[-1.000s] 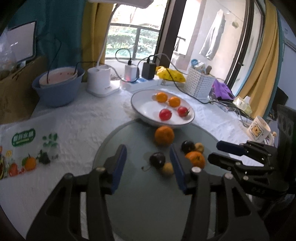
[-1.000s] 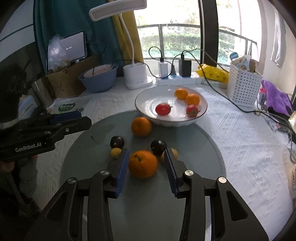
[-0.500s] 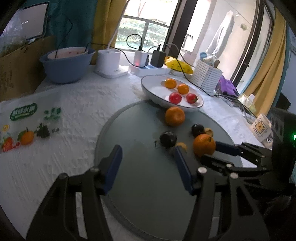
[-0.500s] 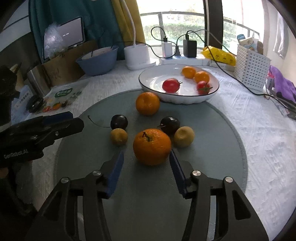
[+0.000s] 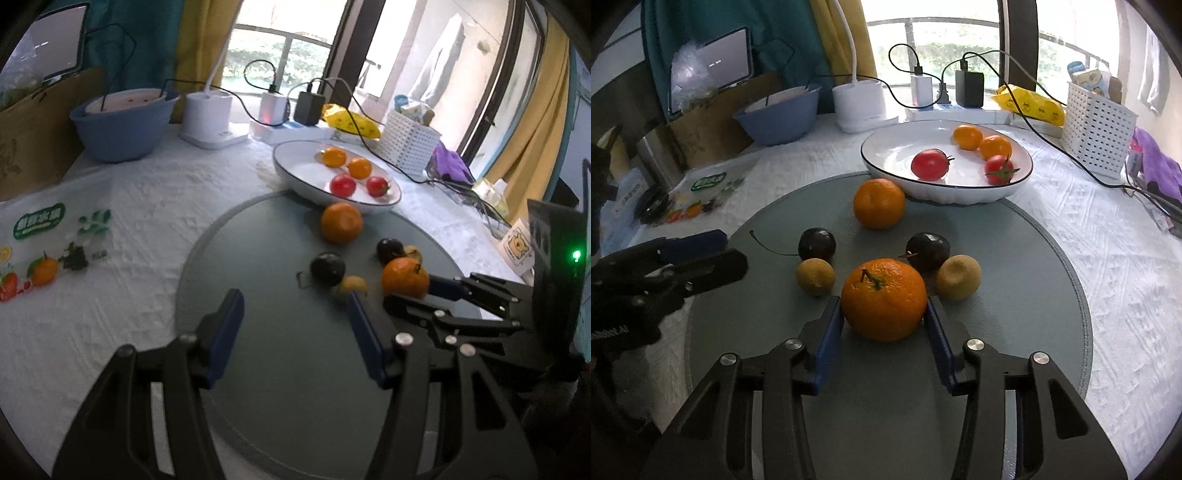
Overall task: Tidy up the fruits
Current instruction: 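Grasp the large stemmed orange on the mat with the right tool, then grasp a brown kiwi with the left tool while the right tool lifts its orange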
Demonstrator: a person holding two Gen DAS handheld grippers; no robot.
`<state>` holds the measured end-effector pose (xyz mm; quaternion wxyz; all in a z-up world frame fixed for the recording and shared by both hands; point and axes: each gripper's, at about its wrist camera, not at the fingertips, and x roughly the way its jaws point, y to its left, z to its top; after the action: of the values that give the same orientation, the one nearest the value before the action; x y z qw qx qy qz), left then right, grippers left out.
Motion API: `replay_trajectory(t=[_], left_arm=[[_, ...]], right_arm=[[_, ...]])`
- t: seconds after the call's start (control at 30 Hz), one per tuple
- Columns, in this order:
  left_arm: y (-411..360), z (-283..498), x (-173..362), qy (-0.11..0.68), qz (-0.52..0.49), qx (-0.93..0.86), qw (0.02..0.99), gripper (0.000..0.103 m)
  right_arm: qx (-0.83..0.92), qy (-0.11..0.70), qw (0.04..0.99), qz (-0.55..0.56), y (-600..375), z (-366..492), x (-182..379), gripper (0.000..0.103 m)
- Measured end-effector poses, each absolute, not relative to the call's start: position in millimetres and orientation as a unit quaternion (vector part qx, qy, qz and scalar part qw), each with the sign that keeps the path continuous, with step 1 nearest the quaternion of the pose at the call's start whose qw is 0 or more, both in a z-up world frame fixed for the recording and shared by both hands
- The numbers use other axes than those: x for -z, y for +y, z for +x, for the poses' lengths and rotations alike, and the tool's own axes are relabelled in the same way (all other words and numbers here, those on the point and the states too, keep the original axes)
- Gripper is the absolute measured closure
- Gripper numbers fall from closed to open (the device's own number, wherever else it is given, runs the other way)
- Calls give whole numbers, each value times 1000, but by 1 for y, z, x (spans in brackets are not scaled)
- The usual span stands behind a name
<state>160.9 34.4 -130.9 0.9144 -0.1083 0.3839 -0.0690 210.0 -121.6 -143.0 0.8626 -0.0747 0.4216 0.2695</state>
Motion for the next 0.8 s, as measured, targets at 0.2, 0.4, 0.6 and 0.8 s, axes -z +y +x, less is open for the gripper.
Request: replay_trajectory(t=[0.2, 0.4, 0.6, 0.8], left_arm=[[18, 166, 131, 391, -93, 78, 912, 43], [2, 173, 135, 398, -80, 78, 911, 43], [-12, 183, 139, 412, -65, 85, 905, 44], [-29, 190, 147, 435, -40, 88, 895, 44]], right_arm=[[-270, 415, 866, -68, -135, 210, 137, 56], [-265, 412, 870, -56, -150, 213, 135, 56], [-270, 406, 872, -47, -161, 213, 133, 56], [-268, 403, 874, -33, -172, 217, 132, 56]])
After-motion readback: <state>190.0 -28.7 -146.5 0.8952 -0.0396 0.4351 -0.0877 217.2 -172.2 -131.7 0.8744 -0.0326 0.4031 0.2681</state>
